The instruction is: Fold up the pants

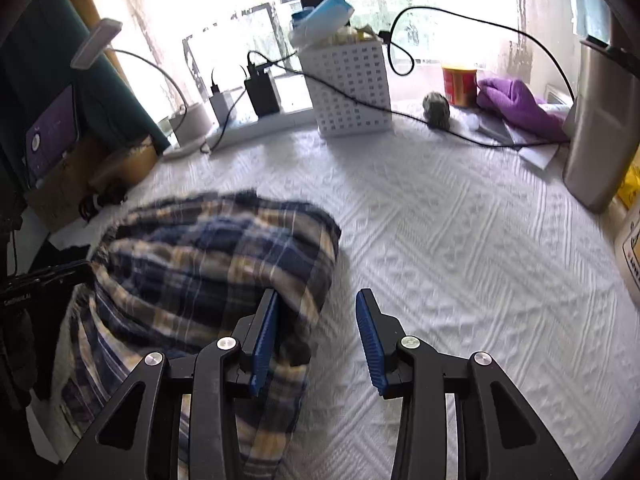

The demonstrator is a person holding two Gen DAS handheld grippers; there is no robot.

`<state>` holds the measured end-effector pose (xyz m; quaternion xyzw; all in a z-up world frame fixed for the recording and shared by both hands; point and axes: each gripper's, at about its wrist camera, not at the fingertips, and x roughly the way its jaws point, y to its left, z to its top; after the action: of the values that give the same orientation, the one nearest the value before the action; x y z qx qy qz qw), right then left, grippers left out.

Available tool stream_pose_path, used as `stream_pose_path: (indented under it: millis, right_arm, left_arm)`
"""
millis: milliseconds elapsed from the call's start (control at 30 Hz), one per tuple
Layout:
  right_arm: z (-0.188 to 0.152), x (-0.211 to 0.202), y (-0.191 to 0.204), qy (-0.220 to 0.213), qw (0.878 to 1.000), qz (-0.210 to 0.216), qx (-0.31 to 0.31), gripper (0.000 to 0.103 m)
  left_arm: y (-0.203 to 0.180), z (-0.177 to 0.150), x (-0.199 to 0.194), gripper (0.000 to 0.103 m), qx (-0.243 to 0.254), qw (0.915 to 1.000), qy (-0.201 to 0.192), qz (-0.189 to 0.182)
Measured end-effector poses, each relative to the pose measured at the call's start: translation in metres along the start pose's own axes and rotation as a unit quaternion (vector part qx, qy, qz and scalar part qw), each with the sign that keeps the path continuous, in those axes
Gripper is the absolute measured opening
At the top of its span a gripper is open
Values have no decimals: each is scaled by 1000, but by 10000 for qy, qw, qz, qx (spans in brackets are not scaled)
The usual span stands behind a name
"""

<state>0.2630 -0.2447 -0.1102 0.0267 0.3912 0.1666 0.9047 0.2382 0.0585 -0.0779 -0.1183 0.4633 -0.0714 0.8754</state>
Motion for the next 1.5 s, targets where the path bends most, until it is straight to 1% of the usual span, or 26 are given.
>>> stream_pose_path:
  millis: [33, 67, 100, 133, 167, 200, 233, 267, 300, 400, 500, 600, 667, 733, 800, 833, 867, 900, 1000, 1067, 1200, 1300, 1333, 1367, 1400, 1500]
  right_arm:
    - [3, -1, -1, -8, 10000, 3, 27, 42]
    - [6, -2, -2, -25, 10000, 4, 56, 42]
    - [9, -2, -4, -45, 9999, 20, 93, 42]
    - [11, -3, -6, -57, 9999, 38, 127, 43]
    - [12, -3, -7, -63, 9999, 45, 153, 51]
    - [13, -3, -9, -71, 9998, 44, 172, 58]
    - [14, -2, -10, -80, 9998, 54, 199, 73]
    - [14, -1, -12, -83, 9997, 79, 234, 78]
    - [14, 0, -13, -82, 9996, 105, 261, 78]
    - [10, 3, -14, 5, 9995, 124, 283, 78]
    - [4, 7, -16, 114, 9988, 294, 377, 78]
    - [-3, 11, -14, 202, 9980, 476, 377, 78]
    - [-8, 17, -10, 300, 9968, 638, 381, 78]
    - [-10, 18, -3, 242, 9969, 693, 284, 79]
    - [-9, 22, 6, 255, 9959, 850, 202, 79]
    - [-9, 23, 9, 264, 9955, 898, 166, 82]
    - [-8, 25, 14, 273, 9951, 943, 99, 87]
    - [-8, 27, 17, 265, 9950, 967, 37, 89]
    - [-4, 31, 20, 250, 9943, 1032, 38, 91]
    - [-2, 33, 18, 241, 9931, 1146, 105, 93]
    - [1, 36, 15, 242, 9902, 1361, 185, 94]
    - [1, 36, 20, 271, 9905, 1348, 84, 94]
    - [1, 36, 22, 264, 9908, 1324, 56, 92]
    - [0, 36, 26, 250, 9916, 1270, 13, 90]
    - [-1, 37, 29, 267, 9923, 1206, -59, 89]
    - [-2, 41, 40, 325, 9950, 886, -320, 89]
  left_arm:
    - [0, 2, 2, 37, -2, 10000, 19, -60]
    - [-1, 3, 5, 41, -2, 9999, 68, -152]
    - [-1, 2, 9, 47, 8, 9996, 134, -244]
    - [-2, 0, 16, 61, 31, 9991, 249, -343]
    - [-4, -2, 22, 68, 49, 9986, 356, -382]
    - [-4, -4, 28, 68, 57, 9980, 494, -401]
    - [-4, -6, 34, 68, 36, 9973, 614, -396]
    - [-4, -8, 37, 70, -7, 9971, 634, -426]
    - [-4, -8, 36, 70, -12, 9973, 590, -448]
    - [-6, -7, 35, 70, -76, 9962, 655, -569]
    - [-19, -12, 35, 70, 88, 9951, 650, -733]
    - [-34, -18, 37, 74, 362, 9957, 549, -652]
    - [-36, -17, 39, 75, 348, 9957, 544, -664]
    - [-37, -14, 41, 75, 309, 9955, 546, -713]
    - [-39, -12, 43, 75, 325, 9949, 554, -780]
    - [-41, -12, 44, 75, 358, 9949, 537, -769]
    - [-43, -12, 45, 75, 408, 9950, 517, -751]
    - [-44, -12, 45, 75, 448, 9950, 491, -741]
    - [-44, -13, 46, 75, 447, 9952, 421, -765]
    - [-44, -14, 46, 75, 471, 9953, 391, -757]
    - [-48, -16, 45, 75, 484, 9955, 339, -736]
    - [-48, -15, 44, 75, 417, 9952, 339, -815]
    - [-47, -14, 44, 75, 371, 9955, 337, -806]
    - [-46, -14, 45, 75, 328, 9959, 341, -774]
    - [-46, -14, 46, 77, 331, 9961, 305, -753]
    - [-55, -16, 49, 83, 532, 9965, 236, -606]
